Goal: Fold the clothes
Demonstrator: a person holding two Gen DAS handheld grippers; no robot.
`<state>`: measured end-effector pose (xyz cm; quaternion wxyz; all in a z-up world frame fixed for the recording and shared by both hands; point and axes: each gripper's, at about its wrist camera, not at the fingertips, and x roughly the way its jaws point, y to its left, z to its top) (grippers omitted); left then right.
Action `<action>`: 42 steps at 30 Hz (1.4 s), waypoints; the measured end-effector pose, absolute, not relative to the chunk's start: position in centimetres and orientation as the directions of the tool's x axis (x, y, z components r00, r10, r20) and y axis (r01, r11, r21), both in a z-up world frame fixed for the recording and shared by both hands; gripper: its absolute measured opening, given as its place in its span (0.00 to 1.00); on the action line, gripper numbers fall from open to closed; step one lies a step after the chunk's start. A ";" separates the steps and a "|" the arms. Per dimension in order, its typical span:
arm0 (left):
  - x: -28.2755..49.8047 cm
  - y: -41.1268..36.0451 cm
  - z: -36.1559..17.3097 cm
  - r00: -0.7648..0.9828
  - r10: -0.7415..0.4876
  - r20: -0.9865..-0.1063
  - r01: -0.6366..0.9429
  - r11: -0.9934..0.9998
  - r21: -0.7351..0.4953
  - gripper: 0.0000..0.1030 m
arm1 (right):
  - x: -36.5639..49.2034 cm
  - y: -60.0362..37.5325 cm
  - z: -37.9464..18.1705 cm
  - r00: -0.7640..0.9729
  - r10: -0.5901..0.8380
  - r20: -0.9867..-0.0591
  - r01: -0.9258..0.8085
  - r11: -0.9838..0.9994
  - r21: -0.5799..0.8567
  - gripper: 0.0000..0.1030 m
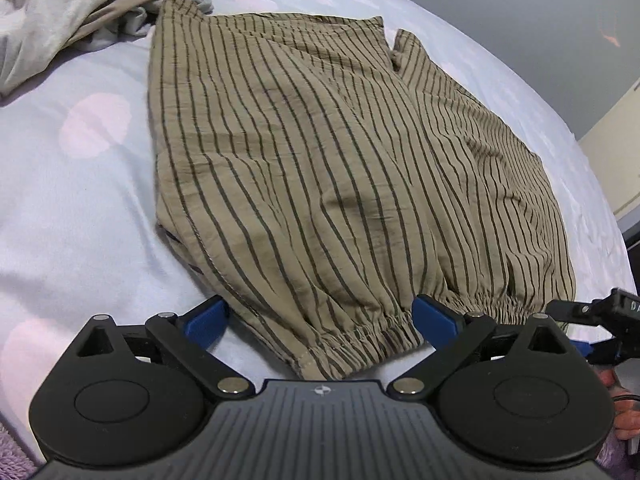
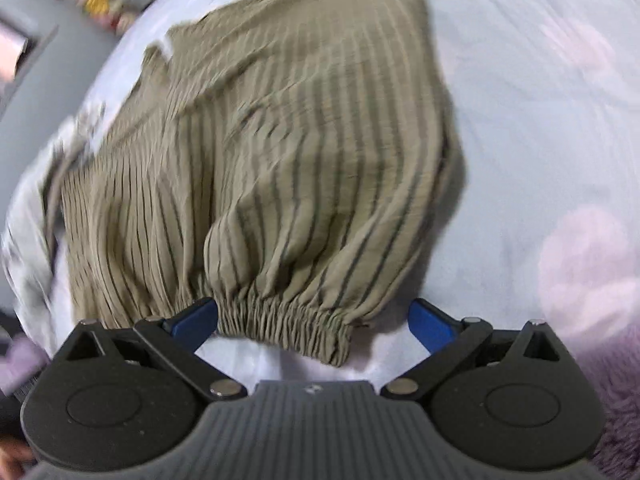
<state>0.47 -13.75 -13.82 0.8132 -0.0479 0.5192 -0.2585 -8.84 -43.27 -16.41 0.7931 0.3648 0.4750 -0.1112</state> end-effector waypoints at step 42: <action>2.6 -8.4 -11.7 0.386 -0.457 -0.801 0.244 0.888 -0.389 0.81 | -1.7 -30.4 -5.7 0.655 0.268 -0.707 0.031 0.925 0.379 0.05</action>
